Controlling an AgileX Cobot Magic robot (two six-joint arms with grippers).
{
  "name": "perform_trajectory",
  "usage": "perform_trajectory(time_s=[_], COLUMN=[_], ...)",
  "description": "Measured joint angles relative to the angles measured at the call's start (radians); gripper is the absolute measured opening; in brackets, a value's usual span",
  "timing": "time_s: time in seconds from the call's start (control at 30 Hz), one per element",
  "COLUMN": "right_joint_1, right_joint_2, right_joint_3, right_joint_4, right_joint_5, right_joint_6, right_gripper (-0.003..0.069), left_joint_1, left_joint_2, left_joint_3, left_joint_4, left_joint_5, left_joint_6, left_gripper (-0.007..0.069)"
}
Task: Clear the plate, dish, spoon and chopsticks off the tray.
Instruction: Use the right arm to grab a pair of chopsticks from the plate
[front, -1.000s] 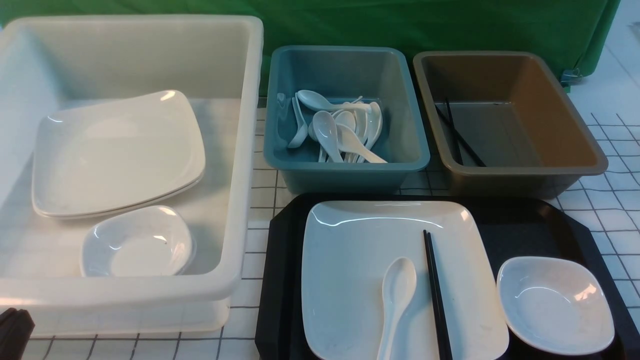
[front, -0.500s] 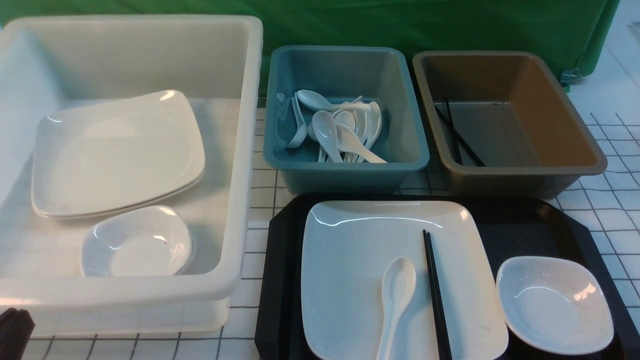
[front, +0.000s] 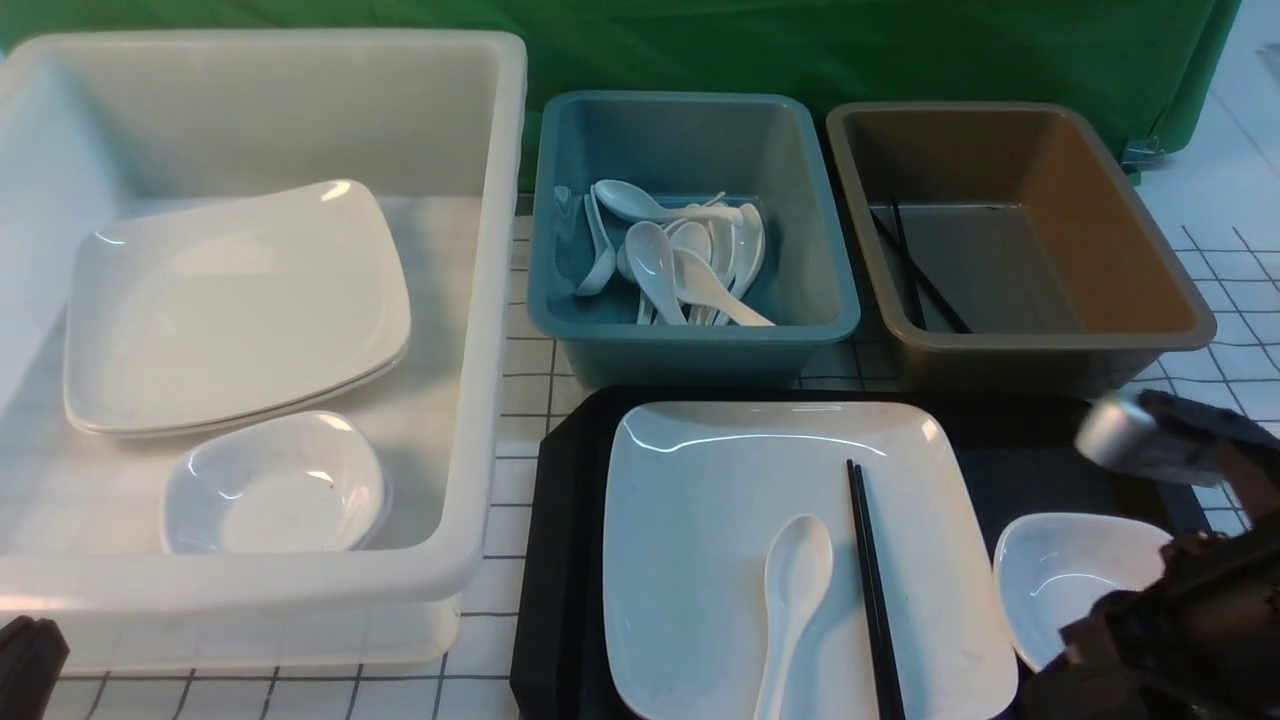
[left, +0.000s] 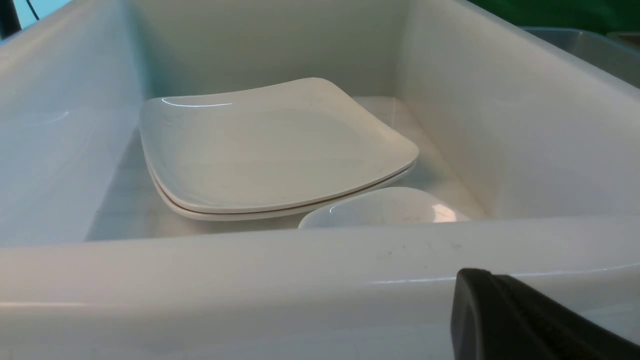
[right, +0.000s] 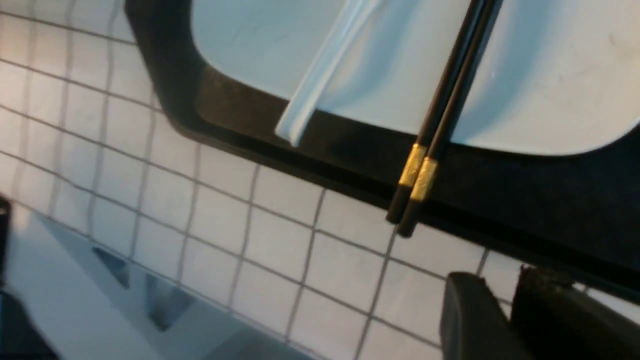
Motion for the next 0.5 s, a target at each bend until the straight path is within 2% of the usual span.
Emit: perform_trajectory(time_s=[0.03,0.07,0.17,0.27,0.37,0.5], right_joint_1=[0.023,0.135,0.244,0.295,0.306,0.305], right_joint_2=[0.012,0.065,0.144,0.209,0.295,0.393], right_joint_3=[-0.012,-0.064,-0.133,-0.180,-0.219,-0.240], right_joint_4=[-0.032,-0.186,-0.322,-0.366,-0.378,-0.383], right_joint_5=[-0.005,-0.014,-0.019,-0.046,-0.103,-0.132], right_joint_6=[0.041,0.164,0.304,0.378,0.431,0.463], right_gripper=[0.0203,0.0225,0.0275,0.0336,0.0386,0.0401], left_joint_1=[0.000,0.000,0.000,0.000,0.000,0.000], left_joint_2=[0.000,0.000,0.000,0.000,0.000,0.000], left_joint_3=[0.000,0.000,0.000,0.000,0.000,0.000], left_joint_4=[0.000,0.000,0.000,0.000,0.000,0.000], left_joint_5=[0.000,0.000,0.000,0.000,0.000,0.000], left_joint_6=[0.000,0.005,0.000,0.000,0.000,0.000], left_gripper=[0.0004,0.0004,0.0004,0.0004,0.0004,0.0004])
